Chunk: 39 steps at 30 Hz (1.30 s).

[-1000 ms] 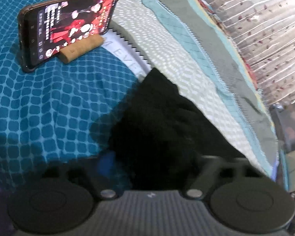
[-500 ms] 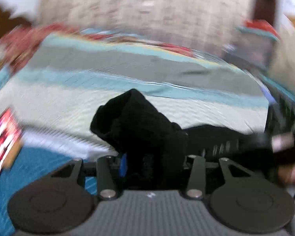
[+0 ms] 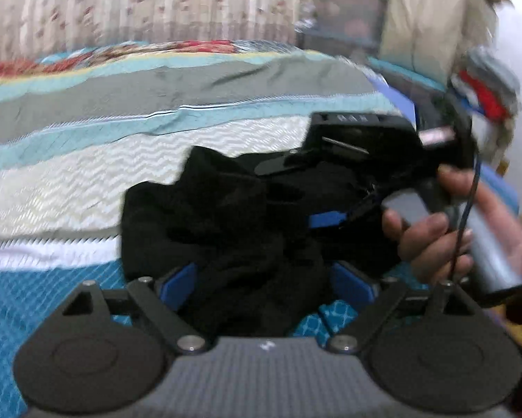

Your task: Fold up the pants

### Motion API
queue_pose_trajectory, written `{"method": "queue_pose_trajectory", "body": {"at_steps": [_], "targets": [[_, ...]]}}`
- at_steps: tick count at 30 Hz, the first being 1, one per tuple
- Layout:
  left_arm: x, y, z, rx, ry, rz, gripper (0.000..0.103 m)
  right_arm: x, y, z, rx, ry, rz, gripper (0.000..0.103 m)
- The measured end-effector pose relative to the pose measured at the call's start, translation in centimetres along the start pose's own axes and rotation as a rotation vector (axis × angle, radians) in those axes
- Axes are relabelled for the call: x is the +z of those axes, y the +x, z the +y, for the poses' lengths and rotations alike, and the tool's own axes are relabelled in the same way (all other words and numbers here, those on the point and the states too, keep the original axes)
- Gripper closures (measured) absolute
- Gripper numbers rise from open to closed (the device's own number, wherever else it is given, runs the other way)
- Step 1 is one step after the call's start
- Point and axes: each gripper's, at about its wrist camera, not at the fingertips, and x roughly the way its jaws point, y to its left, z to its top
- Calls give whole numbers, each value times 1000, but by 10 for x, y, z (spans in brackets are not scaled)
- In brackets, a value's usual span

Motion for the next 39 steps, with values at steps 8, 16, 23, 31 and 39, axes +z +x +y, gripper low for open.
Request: {"method": "queue_pose_trajectory", "body": {"at_steps": [8, 16, 23, 31, 39], "targets": [[-7, -26, 57, 59, -303, -18, 21, -17, 14, 64, -103, -377, -16, 17], [1, 1, 44, 80, -280, 54, 35, -28, 24, 47, -365, -392, -120, 78], [28, 14, 15, 27, -178, 19, 35, -25, -53, 46, -273, -422, -230, 54], [50, 35, -18, -63, -149, 84, 32, -6, -183, -27, -615, -360, -639, 25], [92, 56, -50, -160, -149, 150, 24, 0, -179, -60, -564, -236, -490, 75]]}}
